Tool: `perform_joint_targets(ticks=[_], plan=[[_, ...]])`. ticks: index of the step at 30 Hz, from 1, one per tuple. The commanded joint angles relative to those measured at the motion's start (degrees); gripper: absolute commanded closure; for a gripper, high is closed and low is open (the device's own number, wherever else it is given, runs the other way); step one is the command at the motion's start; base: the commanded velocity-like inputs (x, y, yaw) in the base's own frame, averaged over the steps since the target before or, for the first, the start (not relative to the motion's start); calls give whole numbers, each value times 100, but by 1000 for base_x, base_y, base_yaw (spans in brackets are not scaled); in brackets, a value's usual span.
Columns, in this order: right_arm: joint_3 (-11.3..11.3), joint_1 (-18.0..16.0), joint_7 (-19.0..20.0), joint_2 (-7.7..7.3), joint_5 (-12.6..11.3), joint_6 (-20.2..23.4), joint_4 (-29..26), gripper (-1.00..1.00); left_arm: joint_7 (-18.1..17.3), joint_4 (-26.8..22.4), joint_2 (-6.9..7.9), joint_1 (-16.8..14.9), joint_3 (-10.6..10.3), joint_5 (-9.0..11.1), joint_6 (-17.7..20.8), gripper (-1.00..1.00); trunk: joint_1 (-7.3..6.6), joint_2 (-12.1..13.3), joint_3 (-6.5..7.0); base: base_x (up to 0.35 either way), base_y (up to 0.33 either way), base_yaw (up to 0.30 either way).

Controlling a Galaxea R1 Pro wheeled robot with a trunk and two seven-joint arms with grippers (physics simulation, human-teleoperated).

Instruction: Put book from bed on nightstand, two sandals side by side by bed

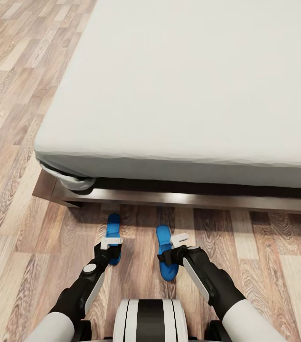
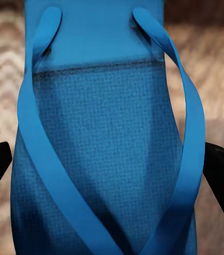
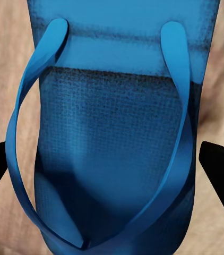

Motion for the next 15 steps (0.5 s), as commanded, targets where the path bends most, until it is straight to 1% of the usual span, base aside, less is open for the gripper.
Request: perform_joint_targets(ticks=[1, 13, 14, 15], plan=[[0, -2, 10, 0, -1, 26, -5, 100, 26, -8, 3, 0, -18, 28, 16, 100, -1, -1, -3, 0, 0, 0], [0, 0, 10, -5, 0, 26, -5, 100, 26, -7, 3, 0, -18, 28, 12, 100, -1, -1, -3, 0, 0, 0], [0, -1, 10, -6, 2, 26, -5, 100, 26, -6, 3, 0, -18, 28, 10, -100, -1, -1, -3, 0, 0, 0], [0, 0, 10, -7, 1, 26, -5, 100, 26, -6, 3, 0, -18, 28, 9, -100, -1, -1, -3, 0, 0, 0]])
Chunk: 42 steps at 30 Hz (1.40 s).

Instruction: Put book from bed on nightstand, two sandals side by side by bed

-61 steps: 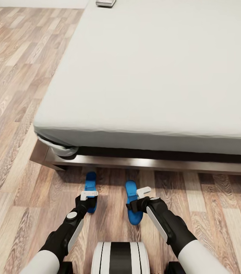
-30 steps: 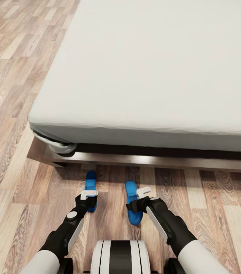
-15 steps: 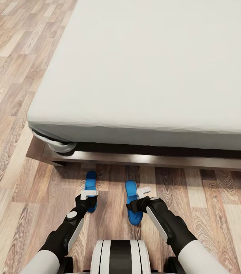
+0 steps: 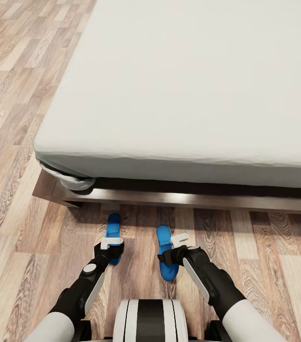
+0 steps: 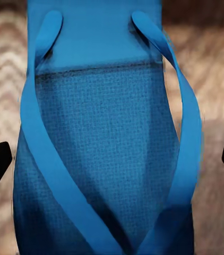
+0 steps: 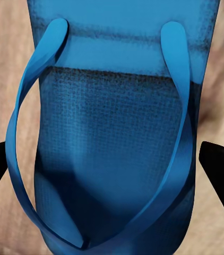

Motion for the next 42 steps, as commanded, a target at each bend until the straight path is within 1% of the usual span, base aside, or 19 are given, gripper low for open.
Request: perform_joint_targets(ticks=[1, 32, 40, 42], plan=[[0, -3, 10, -1, -2, 25, -5, 100, 26, -6, 3, 0, -18, 27, 15, -100, -1, -1, -3, 0, 0, 0], [0, -4, 10, -11, -6, 25, -5, 100, 29, -28, -1, 8, -35, 30, 25, -100, -1, -1, -3, 0, 0, 0], [0, -4, 10, -9, -7, 25, -5, 100, 195, -49, -5, 8, -42, 26, 89, -100, -1, -1, -3, 0, 0, 0], [0, -2, 10, -10, -7, 25, -5, 100, 262, -50, -5, 8, -43, 18, 124, -100, -6, 1, 41, 0, 0, 0]])
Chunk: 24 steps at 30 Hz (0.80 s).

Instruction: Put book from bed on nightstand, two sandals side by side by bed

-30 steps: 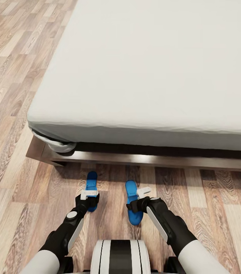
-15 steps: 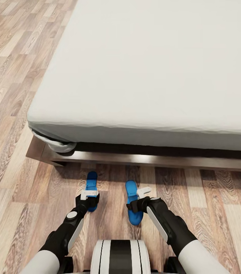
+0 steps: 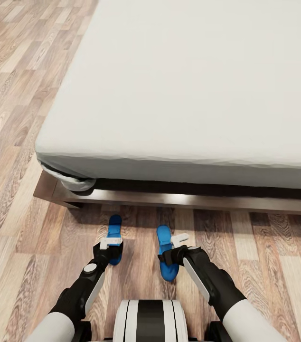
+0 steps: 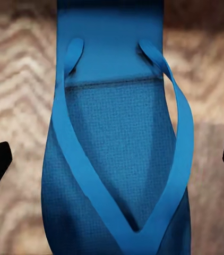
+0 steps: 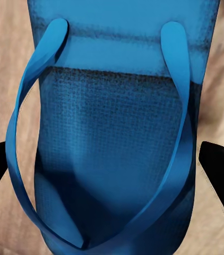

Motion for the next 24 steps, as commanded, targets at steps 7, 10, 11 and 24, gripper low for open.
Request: perform_joint_targets(ticks=[7, 10, 11, 24], plan=[[0, -1, 11, -1, 0, 26, -5, 100, 111, -15, 10, 0, -21, 34, 286, -100, -16, 7, 131, 0, 0, 0], [0, -3, 11, -1, 1, 26, -5, 100, 127, -24, 12, 3, -18, 35, 305, -100, -16, 7, 131, 0, 0, 0], [0, -3, 11, -1, 1, 26, -5, 100, 128, -22, 12, 4, -18, 35, 305, -100, -16, 7, 131, 0, 0, 0], [-6, -3, 19, -3, -8, 26, 7, 100, 104, 2, 9, 5, -11, 27, 454, -100, -49, 24, 419, 0, 0, 0]])
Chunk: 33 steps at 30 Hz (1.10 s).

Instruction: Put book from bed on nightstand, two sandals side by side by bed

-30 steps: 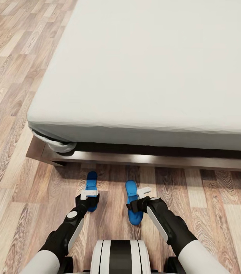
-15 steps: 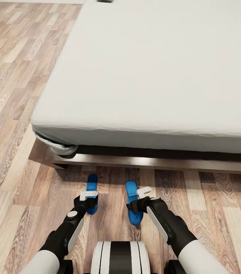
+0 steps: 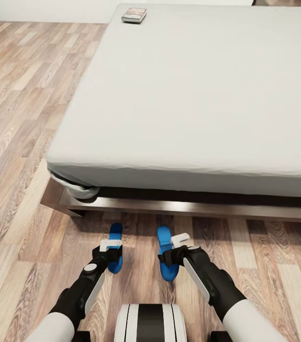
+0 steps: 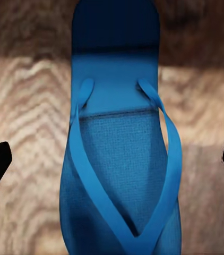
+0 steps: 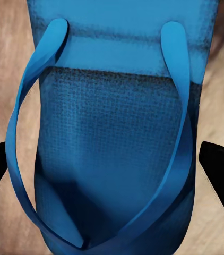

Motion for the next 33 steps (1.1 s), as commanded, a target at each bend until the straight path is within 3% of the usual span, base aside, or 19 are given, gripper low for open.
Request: perform_joint_targets(ticks=[1, 9, 13, 18, 33], plan=[[-1, -2, 11, -3, -4, 26, -1, 100, 30, -17, 5, -1, -19, 35, 69, -100, -3, 0, 20, 0, 0, 0], [-10, -2, 11, 4, -16, 26, 32, 100, 16, -242, 7, 3, -21, 45, 159, -100, -8, 3, 64, 0, 0, 0], [-22, -1, 11, 8, -20, 26, 51, 100, 13, -430, 9, 3, -19, 45, 512, -100, -19, 8, 153, 0, 0, 0], [-34, -2, 11, 5, -22, 26, 60, 100, 29, -554, 8, 3, -5, 45, 680, -100, -19, 8, 153, 0, 0, 0], [-38, -2, 11, 3, -20, 31, 62, 100, 64, -627, 16, 30, -20, 16, 717, -100, -19, 8, 153, -12, 17, 0]])
